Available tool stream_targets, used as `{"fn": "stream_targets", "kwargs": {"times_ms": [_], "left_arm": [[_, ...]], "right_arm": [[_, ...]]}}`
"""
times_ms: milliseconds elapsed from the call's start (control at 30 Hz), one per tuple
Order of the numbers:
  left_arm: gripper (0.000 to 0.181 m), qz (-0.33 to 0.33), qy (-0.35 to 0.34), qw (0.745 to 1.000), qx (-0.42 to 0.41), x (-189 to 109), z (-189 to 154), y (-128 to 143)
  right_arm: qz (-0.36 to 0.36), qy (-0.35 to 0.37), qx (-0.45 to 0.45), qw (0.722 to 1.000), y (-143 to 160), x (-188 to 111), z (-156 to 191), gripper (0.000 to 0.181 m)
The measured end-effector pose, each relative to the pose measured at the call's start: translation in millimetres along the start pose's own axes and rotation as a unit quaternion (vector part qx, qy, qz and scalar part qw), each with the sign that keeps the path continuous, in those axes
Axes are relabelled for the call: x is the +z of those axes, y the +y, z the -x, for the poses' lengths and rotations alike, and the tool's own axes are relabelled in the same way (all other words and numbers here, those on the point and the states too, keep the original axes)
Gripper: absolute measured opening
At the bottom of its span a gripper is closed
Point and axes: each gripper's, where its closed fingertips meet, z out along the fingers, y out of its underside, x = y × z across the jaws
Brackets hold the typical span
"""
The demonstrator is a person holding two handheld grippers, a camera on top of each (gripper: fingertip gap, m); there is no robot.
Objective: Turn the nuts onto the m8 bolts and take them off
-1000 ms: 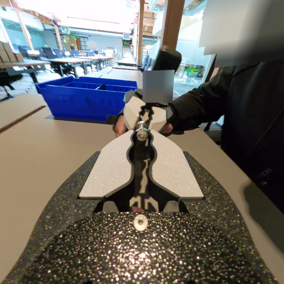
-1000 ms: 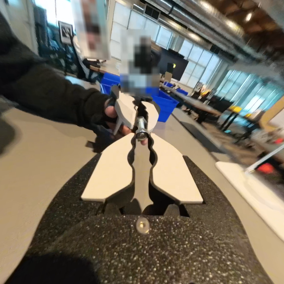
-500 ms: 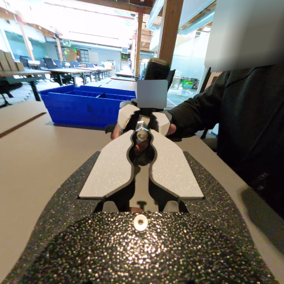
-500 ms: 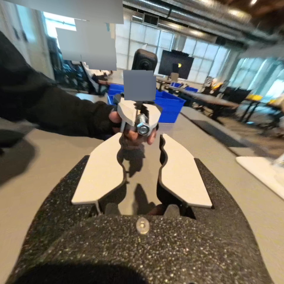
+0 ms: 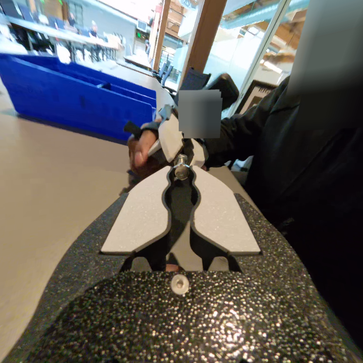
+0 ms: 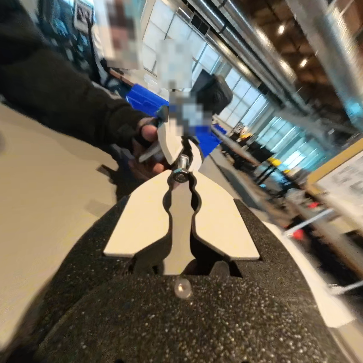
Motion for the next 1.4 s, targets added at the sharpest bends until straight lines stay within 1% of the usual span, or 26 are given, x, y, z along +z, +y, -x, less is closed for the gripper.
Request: {"fn": "stream_targets", "kwargs": {"times_ms": [33,100,133,167,200,233,300,400,433,500,600,667,833,867,933,1033,1100,1167,1233,1267,1300,1333,1400], "left_arm": [[0.014,-0.001,0.008,0.999,-0.032,0,0,0],[0.014,-0.006,0.023,0.997,-0.069,1,0,1],[0.014,-0.011,0.025,0.997,-0.072,1,0,-1],[0.014,-0.017,0.019,0.998,-0.064,1,1,-3],[0.014,-0.02,0.012,0.999,-0.049,1,2,-4],[0.014,-0.023,0.003,0.999,-0.028,1,2,-6],[0.014,-0.023,-0.028,0.999,0.032,-1,4,-11],[0.014,-0.031,-0.09,0.983,0.154,-4,8,-22],[0.014,-0.032,-0.103,0.977,0.185,-4,7,-24],[0.014,-0.034,-0.123,0.967,0.22,-5,9,-26],[0.014,-0.033,-0.13,0.963,0.234,-6,11,-25],[0.014,-0.034,-0.129,0.963,0.236,-6,11,-24],[0.014,-0.031,-0.115,0.964,0.239,-4,6,-22],[0.014,-0.029,-0.111,0.964,0.239,-4,5,-21],[0.014,-0.025,-0.108,0.966,0.235,-3,5,-20],[0.014,-0.028,-0.086,0.977,0.193,-2,2,-20],[0.014,-0.026,-0.056,0.99,0.123,0,-1,-19],[0.014,-0.022,-0.025,0.999,0.04,1,-2,-16],[0.014,-0.027,-0.017,0.999,-0.009,0,2,-15],[0.014,-0.031,-0.015,0.999,-0.02,0,4,-14],[0.014,-0.033,-0.015,0.999,-0.02,0,4,-14],[0.014,-0.035,-0.022,0.999,-0.01,1,5,-15],[0.014,-0.031,-0.039,0.998,0.026,0,6,-16]], "right_arm": [[0.006,0.012,-0.054,0.998,1,0,0,0.015],[0.02,0.033,-0.15,0.988,3,-1,0,0.016],[0.025,0.036,-0.166,0.985,4,0,0,0.024],[0.025,0.034,-0.15,0.988,4,0,0,0.032],[0.021,0.029,-0.111,0.993,4,1,0,0.038],[0.014,0.026,-0.063,0.998,3,2,-2,0.041],[-0.002,0.021,0.033,0.999,0,2,-7,0.04],[-0.033,0.009,0.17,0.985,-8,0,-16,0.035],[-0.044,0.002,0.206,0.978,-10,-1,-18,0.032],[-0.059,-0.009,0.26,0.964,-13,-3,-21,0.03],[-0.068,-0.029,0.325,0.943,-14,-3,-22,0.029],[-0.068,-0.038,0.35,0.934,-13,-3,-22,0.027],[-0.064,-0.055,0.371,0.925,-12,-1,-19,0.024],[-0.063,-0.057,0.373,0.924,-12,-1,-18,0.021],[-0.063,-0.06,0.362,0.928,-13,-1,-16,0.015],[-0.061,-0.048,0.296,0.952,-14,-2,-14,0.016],[-0.061,-0.023,0.2,0.978,-15,-3,-13,0.016],[-0.05,0.012,0.062,0.997,-13,-4,-11,0.016],[-0.018,0.049,-0.061,0.997,-8,-4,-13,0.016],[-0.006,0.062,-0.096,0.993,-6,-4,-14,0.016],[-0.002,0.068,-0.108,0.992,-6,-4,-15,0.016],[-0.003,0.071,-0.098,0.993,-6,-4,-16,0.017],[-0.014,0.067,-0.042,0.997,-7,-5,-18,0.027]]}}
